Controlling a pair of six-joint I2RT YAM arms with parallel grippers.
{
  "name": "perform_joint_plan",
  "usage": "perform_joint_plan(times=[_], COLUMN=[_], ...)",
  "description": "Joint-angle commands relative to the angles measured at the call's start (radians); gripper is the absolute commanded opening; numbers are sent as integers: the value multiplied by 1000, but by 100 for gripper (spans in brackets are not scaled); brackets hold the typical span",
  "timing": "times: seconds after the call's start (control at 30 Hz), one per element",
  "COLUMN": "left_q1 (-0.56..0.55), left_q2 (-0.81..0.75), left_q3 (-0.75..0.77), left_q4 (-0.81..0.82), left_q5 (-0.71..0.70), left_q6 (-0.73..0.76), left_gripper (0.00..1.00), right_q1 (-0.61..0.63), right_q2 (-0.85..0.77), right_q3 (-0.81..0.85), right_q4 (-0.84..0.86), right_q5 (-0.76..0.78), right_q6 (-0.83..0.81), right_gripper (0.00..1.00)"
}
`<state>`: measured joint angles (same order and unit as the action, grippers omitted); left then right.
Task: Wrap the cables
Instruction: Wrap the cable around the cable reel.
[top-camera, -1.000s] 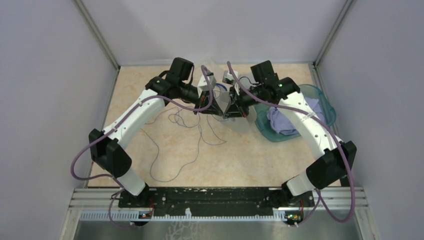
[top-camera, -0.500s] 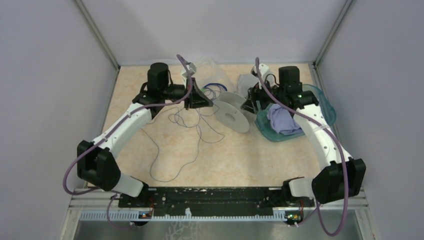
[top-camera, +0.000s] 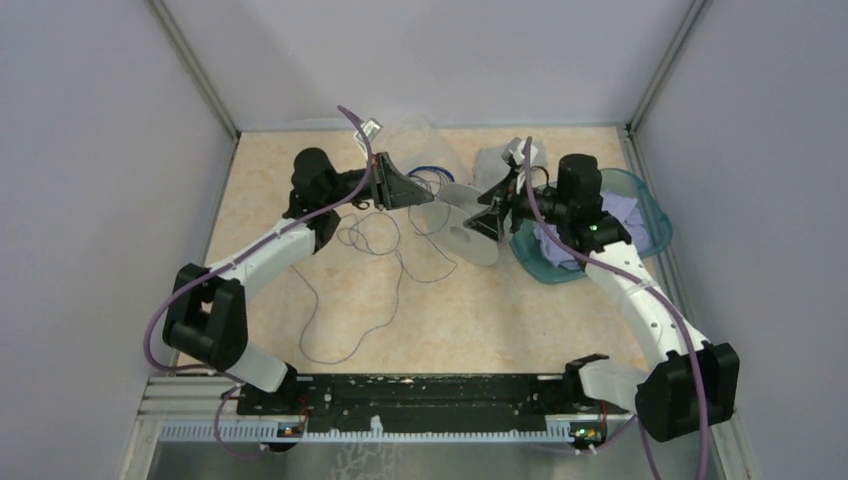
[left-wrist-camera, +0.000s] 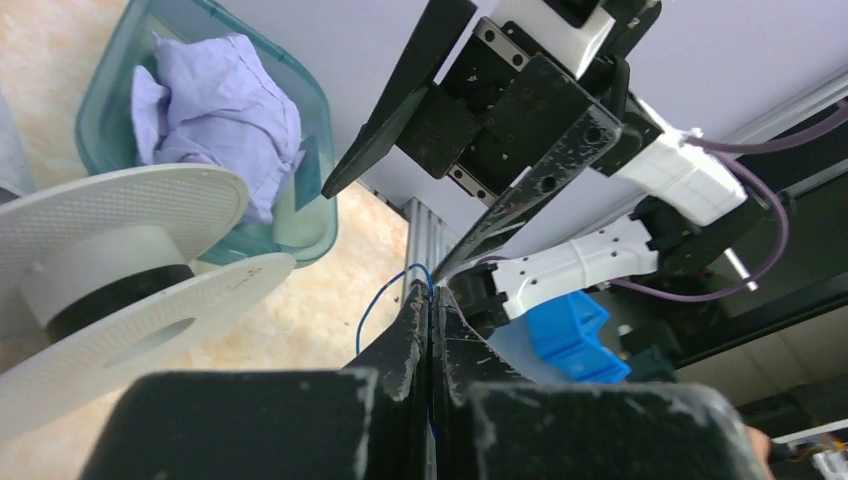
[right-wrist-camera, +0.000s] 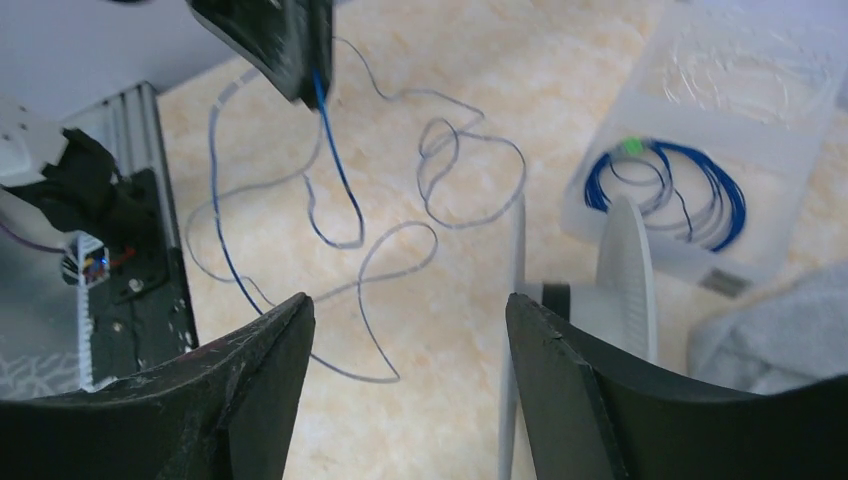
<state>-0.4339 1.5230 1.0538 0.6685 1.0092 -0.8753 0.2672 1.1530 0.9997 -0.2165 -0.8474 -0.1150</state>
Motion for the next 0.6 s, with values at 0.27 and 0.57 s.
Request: perform_joint_plan(times=[0.27, 0.57], left_q1=[0, -2], left_q2=[29, 58], left_q3=[-98, -141], left_q4=[373, 429], left_q5=[-95, -137], left_q6=[-339, -484], left_gripper=[0, 0], right_q1=[156, 220], right_q2=[89, 133], right_q3=[10, 110], right_q4=[389, 254], right_q5=[117, 527], right_q6=[260, 125], right_gripper=[57, 6])
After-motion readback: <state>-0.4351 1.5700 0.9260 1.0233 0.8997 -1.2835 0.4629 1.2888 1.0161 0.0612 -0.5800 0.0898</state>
